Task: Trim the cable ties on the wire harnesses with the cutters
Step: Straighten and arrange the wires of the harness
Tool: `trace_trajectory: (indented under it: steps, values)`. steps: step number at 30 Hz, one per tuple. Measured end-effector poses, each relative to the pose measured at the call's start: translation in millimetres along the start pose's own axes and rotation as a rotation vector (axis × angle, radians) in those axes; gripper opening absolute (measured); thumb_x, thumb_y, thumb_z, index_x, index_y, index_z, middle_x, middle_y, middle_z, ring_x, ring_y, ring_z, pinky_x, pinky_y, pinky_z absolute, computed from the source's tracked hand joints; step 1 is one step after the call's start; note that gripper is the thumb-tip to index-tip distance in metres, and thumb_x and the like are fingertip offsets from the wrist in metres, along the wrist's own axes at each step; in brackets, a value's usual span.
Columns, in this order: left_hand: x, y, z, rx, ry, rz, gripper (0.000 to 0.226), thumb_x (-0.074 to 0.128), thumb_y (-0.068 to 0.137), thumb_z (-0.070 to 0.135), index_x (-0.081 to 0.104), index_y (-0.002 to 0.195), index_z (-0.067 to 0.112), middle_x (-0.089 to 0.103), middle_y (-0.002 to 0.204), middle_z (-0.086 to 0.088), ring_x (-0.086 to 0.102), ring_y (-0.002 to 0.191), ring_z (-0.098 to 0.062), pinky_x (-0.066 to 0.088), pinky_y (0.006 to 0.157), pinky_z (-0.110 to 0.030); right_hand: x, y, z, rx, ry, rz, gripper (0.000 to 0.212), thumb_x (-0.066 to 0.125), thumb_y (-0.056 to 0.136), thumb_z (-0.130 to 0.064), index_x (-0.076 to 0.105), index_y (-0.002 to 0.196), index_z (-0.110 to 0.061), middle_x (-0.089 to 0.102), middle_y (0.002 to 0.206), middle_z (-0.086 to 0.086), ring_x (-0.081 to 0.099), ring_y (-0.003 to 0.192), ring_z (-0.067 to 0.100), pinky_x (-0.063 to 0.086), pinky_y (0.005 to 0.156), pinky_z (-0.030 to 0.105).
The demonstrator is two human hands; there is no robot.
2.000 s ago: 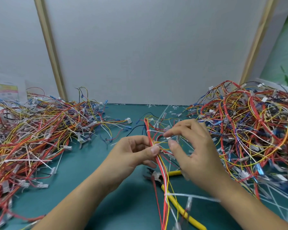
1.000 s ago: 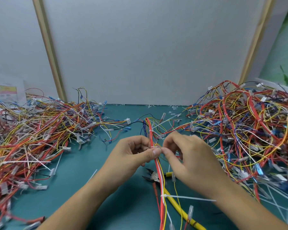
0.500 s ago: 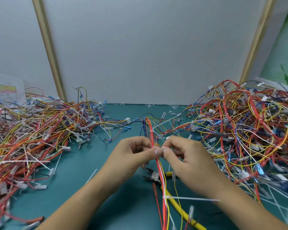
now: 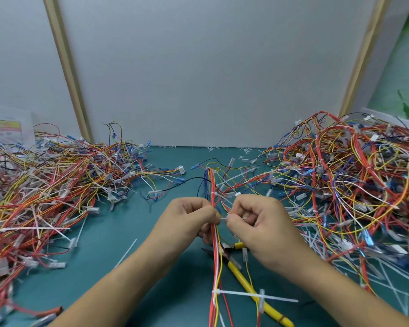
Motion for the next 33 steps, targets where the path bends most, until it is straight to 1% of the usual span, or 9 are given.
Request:
trace_trajectory:
  steps: [4, 11, 17, 20, 23, 25, 28, 30, 33]
  values:
    - [0, -1, -1, 0.000, 0.038, 0.001, 0.017, 0.059, 0.067, 0.014, 0.055, 0.051, 0.016, 0.046, 0.052, -0.005, 0.051, 0.045, -0.017, 0.048, 0.054, -0.025, 1, 0, 2, 0.005, 0.042, 0.013, 0.023, 0.060, 0.075, -0.021, 0.052, 0.060, -0.005, 0.034, 0.047, 0.000, 0.027, 0.047, 0.009, 0.023, 0.045, 0.021]
    - [0, 0, 0, 0.020, 0.029, -0.033, 0.020, 0.065, 0.072, 0.017, 0.055, 0.055, 0.012, 0.051, 0.054, -0.007, 0.055, 0.051, -0.017, 0.049, 0.059, -0.027, -2, 0, 5, 0.006, 0.052, 0.017, 0.025, 0.060, 0.074, -0.023, 0.050, 0.061, -0.004, 0.033, 0.049, 0.002, 0.026, 0.048, 0.013, 0.022, 0.047, 0.028]
    - [-16, 4, -1, -0.003, -0.057, 0.117, 0.042, 0.078, 0.076, 0.037, 0.065, 0.083, -0.003, 0.056, 0.061, -0.005, 0.058, 0.060, -0.019, 0.049, 0.050, -0.027, -5, -2, 6, -0.021, 0.018, 0.009, 0.021, 0.061, 0.073, -0.023, 0.051, 0.061, -0.008, 0.029, 0.048, -0.004, 0.024, 0.048, 0.010, 0.022, 0.048, 0.027]
    - [-20, 4, 0, 0.003, -0.023, 0.153, 0.029, 0.073, 0.074, 0.036, 0.068, 0.074, 0.007, 0.060, 0.066, -0.005, 0.057, 0.062, -0.017, 0.047, 0.048, -0.027, -2, -4, 4, -0.052, 0.006, -0.044, 0.018, 0.062, 0.074, -0.024, 0.055, 0.062, -0.013, 0.029, 0.049, -0.002, 0.026, 0.049, 0.009, 0.023, 0.049, 0.025]
    - [-21, 3, 1, 0.021, -0.030, 0.121, 0.018, 0.069, 0.074, 0.025, 0.073, 0.072, 0.008, 0.062, 0.066, -0.006, 0.057, 0.062, -0.015, 0.046, 0.048, -0.026, 2, -5, 0, -0.091, -0.029, -0.098, 0.016, 0.063, 0.074, -0.024, 0.057, 0.062, -0.015, 0.034, 0.051, 0.007, 0.027, 0.051, 0.009, 0.025, 0.050, 0.028]
    - [-17, 3, 4, 0.036, -0.070, 0.070, 0.013, 0.066, 0.075, 0.019, 0.073, 0.069, 0.009, 0.061, 0.063, -0.006, 0.056, 0.058, -0.013, 0.046, 0.048, -0.023, 2, -6, -6, -0.132, -0.031, -0.108, 0.015, 0.063, 0.074, -0.023, 0.060, 0.061, -0.016, 0.041, 0.051, 0.002, 0.034, 0.050, 0.009, 0.030, 0.050, 0.029]
    - [-12, 1, 9, 0.075, -0.150, -0.003, 0.013, 0.063, 0.077, 0.013, 0.073, 0.071, 0.009, 0.060, 0.063, -0.005, 0.054, 0.054, -0.011, 0.046, 0.052, -0.020, -13, -2, -14, -0.204, -0.006, 0.024, 0.015, 0.061, 0.083, -0.027, 0.070, 0.073, -0.019, 0.058, 0.073, -0.004, 0.057, 0.071, 0.013, 0.045, 0.065, 0.027]
    - [-8, -2, 14, 0.122, -0.144, -0.051, 0.012, 0.062, 0.078, 0.012, 0.073, 0.076, 0.007, 0.062, 0.066, -0.004, 0.053, 0.057, -0.011, 0.046, 0.056, -0.019, -24, 0, -16, -0.216, -0.043, 0.132, 0.011, 0.062, 0.087, -0.023, 0.073, 0.086, -0.019, 0.060, 0.088, -0.004, 0.059, 0.088, 0.015, 0.045, 0.077, 0.022]
    - [-3, -6, 19, 0.195, -0.081, -0.095, 0.013, 0.061, 0.081, 0.012, 0.072, 0.081, 0.005, 0.063, 0.069, -0.001, 0.052, 0.061, -0.011, 0.044, 0.060, -0.019, -22, 0, -17, -0.250, -0.126, 0.117, 0.006, 0.065, 0.086, -0.018, 0.071, 0.085, -0.019, 0.060, 0.090, -0.007, 0.059, 0.093, 0.014, 0.044, 0.081, 0.023]
Point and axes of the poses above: each hand's wrist, its own y-axis towards the middle knuckle, its own x-axis out of the palm, z = x × y, the point moved 6 cm from there along y, towards the middle knuckle
